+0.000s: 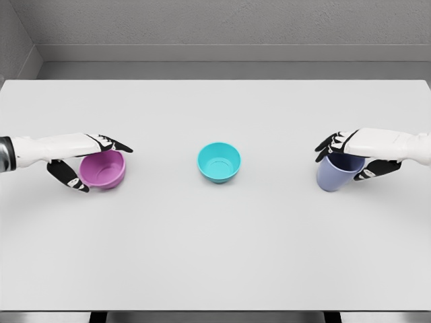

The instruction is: Stacking bowl and cup with both arms

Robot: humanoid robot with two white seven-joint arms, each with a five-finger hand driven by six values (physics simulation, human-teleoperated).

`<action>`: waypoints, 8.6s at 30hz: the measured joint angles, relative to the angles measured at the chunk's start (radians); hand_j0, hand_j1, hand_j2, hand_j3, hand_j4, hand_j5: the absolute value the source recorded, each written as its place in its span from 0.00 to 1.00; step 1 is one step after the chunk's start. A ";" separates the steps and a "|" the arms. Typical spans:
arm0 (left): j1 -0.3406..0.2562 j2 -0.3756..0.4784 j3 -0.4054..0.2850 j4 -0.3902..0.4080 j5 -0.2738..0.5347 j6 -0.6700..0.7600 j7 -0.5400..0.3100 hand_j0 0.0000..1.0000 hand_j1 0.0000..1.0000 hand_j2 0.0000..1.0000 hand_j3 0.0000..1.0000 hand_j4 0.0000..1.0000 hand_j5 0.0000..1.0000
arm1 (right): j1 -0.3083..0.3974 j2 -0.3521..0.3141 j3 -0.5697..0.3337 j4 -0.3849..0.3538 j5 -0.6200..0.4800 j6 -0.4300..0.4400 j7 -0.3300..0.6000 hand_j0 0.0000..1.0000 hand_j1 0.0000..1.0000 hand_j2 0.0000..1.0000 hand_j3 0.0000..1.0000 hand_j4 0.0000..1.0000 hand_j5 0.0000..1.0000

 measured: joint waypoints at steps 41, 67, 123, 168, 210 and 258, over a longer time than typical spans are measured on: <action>0.009 -0.034 -0.001 0.032 -0.003 0.000 -0.001 1.00 1.00 1.00 1.00 1.00 1.00 | -0.015 0.002 -0.044 -0.024 0.010 -0.002 -0.027 0.63 0.63 0.63 0.63 0.63 0.63; 0.009 -0.039 -0.001 0.034 -0.007 0.000 -0.010 0.70 0.70 0.70 0.70 0.70 0.70 | -0.064 -0.013 -0.042 -0.101 0.009 -0.002 -0.036 0.63 0.63 0.63 0.63 0.63 0.63; -0.087 -0.211 0.042 0.023 -0.006 0.000 -0.012 0.70 0.70 0.70 0.70 0.70 0.70 | -0.094 0.003 -0.043 -0.141 0.007 -0.003 -0.044 0.62 0.62 0.62 0.62 0.62 0.62; -0.144 -0.427 0.029 0.033 -0.009 -0.001 -0.032 0.70 0.70 0.70 0.70 0.70 0.70 | -0.098 0.013 -0.036 -0.141 -0.009 -0.001 -0.066 0.62 0.62 0.62 0.62 0.62 0.62; -0.143 -0.506 0.009 0.083 -0.010 -0.001 -0.046 0.72 0.72 0.72 0.72 0.72 0.72 | -0.127 0.079 -0.032 -0.144 -0.020 -0.001 -0.067 0.62 0.62 0.62 0.62 0.62 0.62; 0.405 0.059 0.708 -0.106 0.077 0.000 -0.035 1.00 1.00 1.00 1.00 1.00 1.00 | -0.164 0.150 0.001 -0.144 -0.030 -0.001 -0.067 0.63 0.63 0.63 0.63 0.63 0.63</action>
